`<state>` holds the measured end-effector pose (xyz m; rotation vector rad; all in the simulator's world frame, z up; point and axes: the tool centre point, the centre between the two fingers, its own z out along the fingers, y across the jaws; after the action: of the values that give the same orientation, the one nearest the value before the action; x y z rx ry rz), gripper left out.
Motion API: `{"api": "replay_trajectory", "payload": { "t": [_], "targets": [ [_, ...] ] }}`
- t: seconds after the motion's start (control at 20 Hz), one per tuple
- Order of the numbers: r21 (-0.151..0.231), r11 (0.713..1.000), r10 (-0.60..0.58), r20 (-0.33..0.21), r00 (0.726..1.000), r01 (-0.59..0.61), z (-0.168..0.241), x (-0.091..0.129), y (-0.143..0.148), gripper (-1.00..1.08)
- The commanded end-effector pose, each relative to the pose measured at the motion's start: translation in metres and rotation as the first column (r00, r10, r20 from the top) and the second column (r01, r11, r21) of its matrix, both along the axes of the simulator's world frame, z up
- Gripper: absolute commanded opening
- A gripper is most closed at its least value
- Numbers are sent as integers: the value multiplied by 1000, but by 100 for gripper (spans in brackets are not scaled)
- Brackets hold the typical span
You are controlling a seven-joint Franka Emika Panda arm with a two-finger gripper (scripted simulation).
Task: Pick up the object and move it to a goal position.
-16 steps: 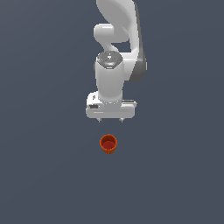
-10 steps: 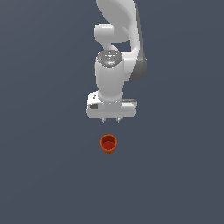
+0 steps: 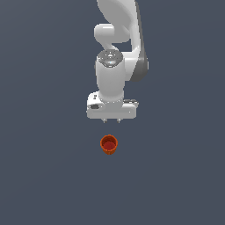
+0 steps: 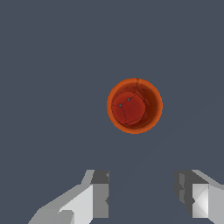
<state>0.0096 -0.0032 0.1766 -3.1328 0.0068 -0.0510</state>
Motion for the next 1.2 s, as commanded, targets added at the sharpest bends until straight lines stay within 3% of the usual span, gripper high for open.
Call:
{"api": "replay_trajectory", "payload": {
  "t": [0.0, 0.35, 0.6, 0.85, 1.15],
  "targets": [
    [2, 1000, -16, 0, 1000, 16, -1, 1, 0, 28],
    [11, 994, -113, -2, 994, 113, -5, 8, -2, 28],
    [22, 974, -225, -6, 974, 225, -10, 16, -4, 28],
    [33, 930, -365, -13, 931, 365, -17, 26, -7, 28],
    [44, 850, -525, -23, 851, 526, -26, 38, -10, 28]
  ]
}}
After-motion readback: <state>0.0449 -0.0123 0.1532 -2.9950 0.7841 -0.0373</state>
